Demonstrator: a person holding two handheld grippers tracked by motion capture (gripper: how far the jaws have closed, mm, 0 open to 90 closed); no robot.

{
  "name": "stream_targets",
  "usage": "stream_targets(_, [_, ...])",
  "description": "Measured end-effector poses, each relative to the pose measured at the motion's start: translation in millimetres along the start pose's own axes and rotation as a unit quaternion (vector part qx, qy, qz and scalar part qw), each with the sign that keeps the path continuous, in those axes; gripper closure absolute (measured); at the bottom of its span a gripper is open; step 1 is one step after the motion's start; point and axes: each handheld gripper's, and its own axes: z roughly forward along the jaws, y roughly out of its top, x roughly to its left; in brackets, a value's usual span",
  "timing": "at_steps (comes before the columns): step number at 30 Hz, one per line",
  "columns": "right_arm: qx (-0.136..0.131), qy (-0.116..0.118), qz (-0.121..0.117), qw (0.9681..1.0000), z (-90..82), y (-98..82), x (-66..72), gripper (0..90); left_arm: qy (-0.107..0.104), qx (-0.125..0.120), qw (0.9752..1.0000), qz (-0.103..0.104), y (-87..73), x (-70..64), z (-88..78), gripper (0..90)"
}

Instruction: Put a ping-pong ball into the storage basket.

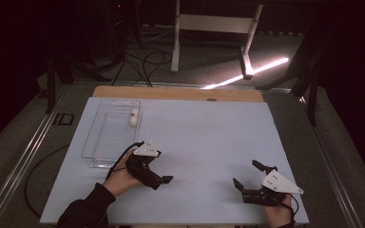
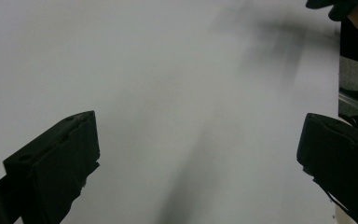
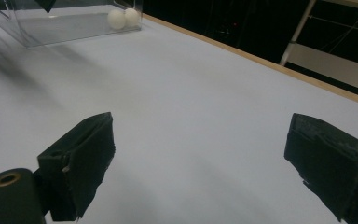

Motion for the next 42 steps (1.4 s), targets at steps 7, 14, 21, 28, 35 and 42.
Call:
stream_targets(7, [0.000,0.000,0.001,1.0000,0.2,0.1,0.3,8.3,-0.011,0.009,0.9999,-0.002,-11.6,-4.7,2.4,0.2])
stream_targets(14, [0.000,0.000,0.001,1.0000,-0.2,0.2,0.2,8.3,-0.027,0.007,0.9996,-0.007,-26.6,-7.4,-1.8,0.2])
stream_targets(21, [0.001,-0.001,0.000,1.0000,0.2,0.1,0.5,8.4,-0.035,0.007,0.9993,-0.009,-39.9,-7.7,-5.0,0.2])
stream_targets(28, [0.001,-0.002,0.001,1.0000,-0.1,0.0,0.7,8.3,-0.043,0.000,0.9989,-0.018,-57.7,-6.5,-11.3,0.2])
stream_targets(35, [0.002,-0.002,-0.001,1.0000,0.1,0.3,1.1,8.3,-0.034,-0.002,0.9993,-0.017,-77.2,-5.8,-21.6,0.2])
stream_targets(42, [0.000,-0.004,-0.002,1.0000,0.0,0.2,1.0,8.4,-0.031,-0.009,0.9992,-0.023,-89.2,-3.0,-30.2,0.2])
